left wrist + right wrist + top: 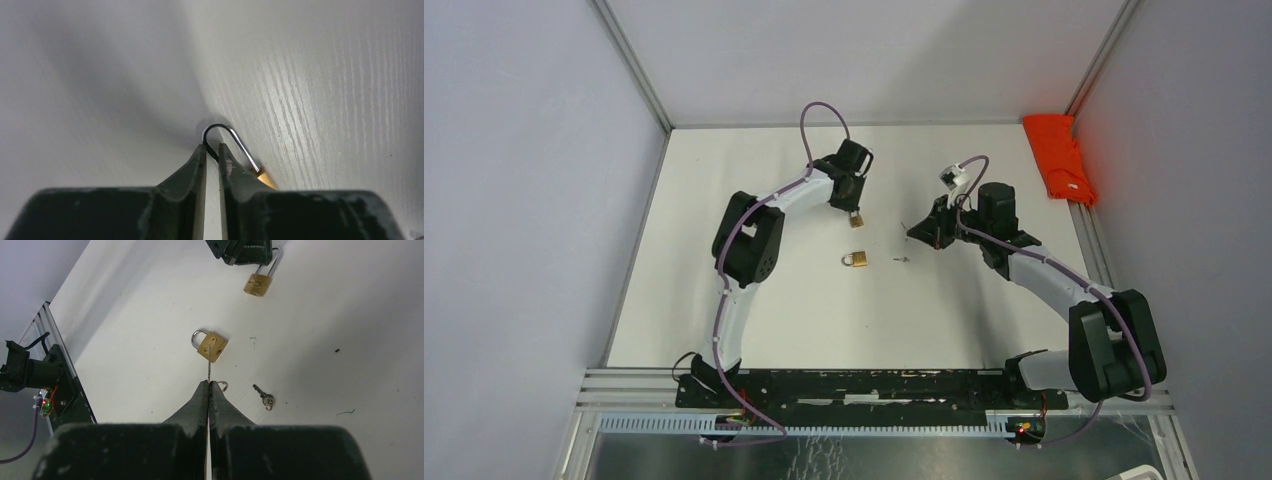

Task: Unlock with the key

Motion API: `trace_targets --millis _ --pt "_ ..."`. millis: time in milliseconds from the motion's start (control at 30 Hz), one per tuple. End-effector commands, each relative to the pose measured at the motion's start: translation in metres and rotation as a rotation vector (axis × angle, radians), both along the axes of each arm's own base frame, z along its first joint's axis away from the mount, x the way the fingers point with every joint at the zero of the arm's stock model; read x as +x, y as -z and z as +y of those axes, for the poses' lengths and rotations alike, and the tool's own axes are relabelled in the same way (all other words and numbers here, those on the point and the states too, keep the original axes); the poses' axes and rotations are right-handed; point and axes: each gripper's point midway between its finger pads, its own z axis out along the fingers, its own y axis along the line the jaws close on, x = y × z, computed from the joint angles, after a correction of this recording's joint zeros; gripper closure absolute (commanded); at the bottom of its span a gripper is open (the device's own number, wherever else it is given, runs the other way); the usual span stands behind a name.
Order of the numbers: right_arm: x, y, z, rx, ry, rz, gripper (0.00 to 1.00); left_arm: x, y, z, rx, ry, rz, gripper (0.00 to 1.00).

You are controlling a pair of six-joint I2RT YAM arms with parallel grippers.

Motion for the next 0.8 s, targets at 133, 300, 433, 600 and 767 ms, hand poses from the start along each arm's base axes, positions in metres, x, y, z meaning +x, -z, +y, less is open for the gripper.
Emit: trace_targets --millis 133,300,433,600,767 --pt "0.003 0.004 0.000 0.001 0.000 -0.027 1.00 -0.034 0.060 0.021 0.061 -0.128 0.190 0.98" --pt "0.004 0.006 0.001 0.016 0.002 -0.021 1.00 -0.030 0.041 0.021 0.035 -0.156 0.160 0.98" --pt "0.005 0.006 0.003 0.026 -0.007 -0.018 1.00 -0.023 0.015 0.018 -0.007 -0.192 0.127 0.98" --pt "0.007 0.008 0.009 0.062 -0.015 0.000 1.00 -0.016 -0.016 0.018 -0.074 -0.267 0.105 0.98" --pt "0.005 0.010 0.018 0.100 -0.026 0.010 1.00 -0.011 -0.054 0.019 -0.162 -0.323 0.056 0.98"
